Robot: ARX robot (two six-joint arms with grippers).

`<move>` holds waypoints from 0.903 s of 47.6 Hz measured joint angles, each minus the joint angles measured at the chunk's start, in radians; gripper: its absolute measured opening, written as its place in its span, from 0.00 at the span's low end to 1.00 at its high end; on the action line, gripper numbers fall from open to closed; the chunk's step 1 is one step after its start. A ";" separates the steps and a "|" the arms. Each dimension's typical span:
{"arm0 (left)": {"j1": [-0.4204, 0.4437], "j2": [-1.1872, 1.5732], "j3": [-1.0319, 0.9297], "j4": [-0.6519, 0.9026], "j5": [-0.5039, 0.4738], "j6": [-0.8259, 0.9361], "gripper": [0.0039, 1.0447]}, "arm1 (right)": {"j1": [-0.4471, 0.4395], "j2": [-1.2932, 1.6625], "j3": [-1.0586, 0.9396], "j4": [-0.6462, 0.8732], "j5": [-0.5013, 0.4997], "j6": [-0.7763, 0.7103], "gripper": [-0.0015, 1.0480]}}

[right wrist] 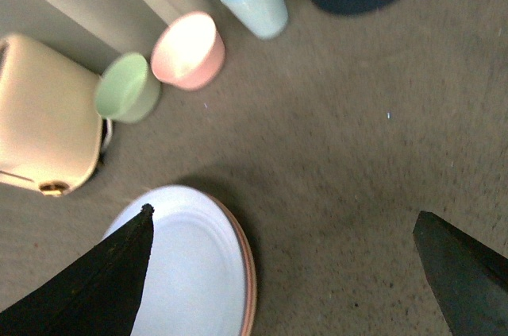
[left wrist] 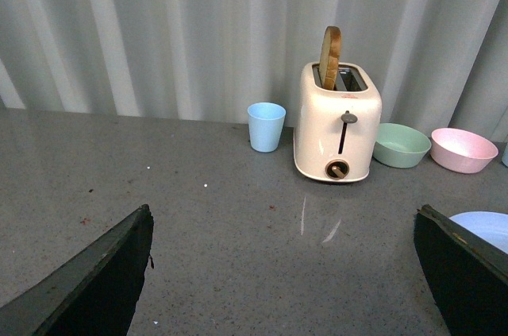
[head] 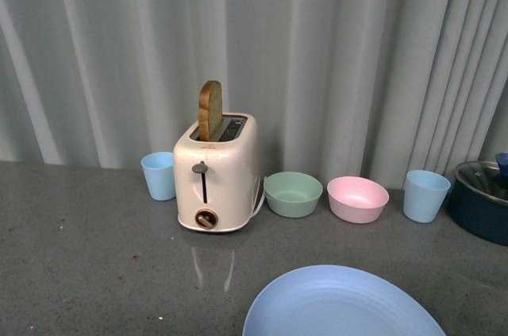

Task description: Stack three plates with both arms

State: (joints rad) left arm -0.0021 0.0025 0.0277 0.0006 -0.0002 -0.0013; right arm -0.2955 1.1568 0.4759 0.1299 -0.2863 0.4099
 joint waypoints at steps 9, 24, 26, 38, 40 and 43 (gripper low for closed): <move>0.000 0.000 0.000 0.000 0.000 0.000 0.94 | 0.028 -0.299 0.084 -0.098 0.097 -0.008 0.93; 0.000 0.000 0.000 0.000 0.000 0.000 0.94 | 0.112 -0.489 -0.023 0.089 0.113 -0.266 0.72; 0.000 0.000 0.000 0.000 0.000 0.000 0.94 | 0.126 -0.518 -0.064 0.107 0.122 -0.312 0.65; 0.000 0.000 0.000 0.000 0.000 0.000 0.94 | 0.183 -0.617 -0.225 0.144 0.182 -0.394 0.26; 0.000 0.000 0.000 0.000 0.000 0.000 0.94 | 0.198 -0.635 -0.246 0.146 0.200 -0.397 0.19; 0.000 0.000 0.000 0.000 0.000 0.000 0.94 | 0.251 -0.663 -0.271 0.148 0.274 -0.400 0.09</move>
State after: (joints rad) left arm -0.0021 0.0021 0.0277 0.0006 -0.0002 -0.0013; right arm -0.0441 0.4942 0.2050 0.2775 -0.0128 0.0097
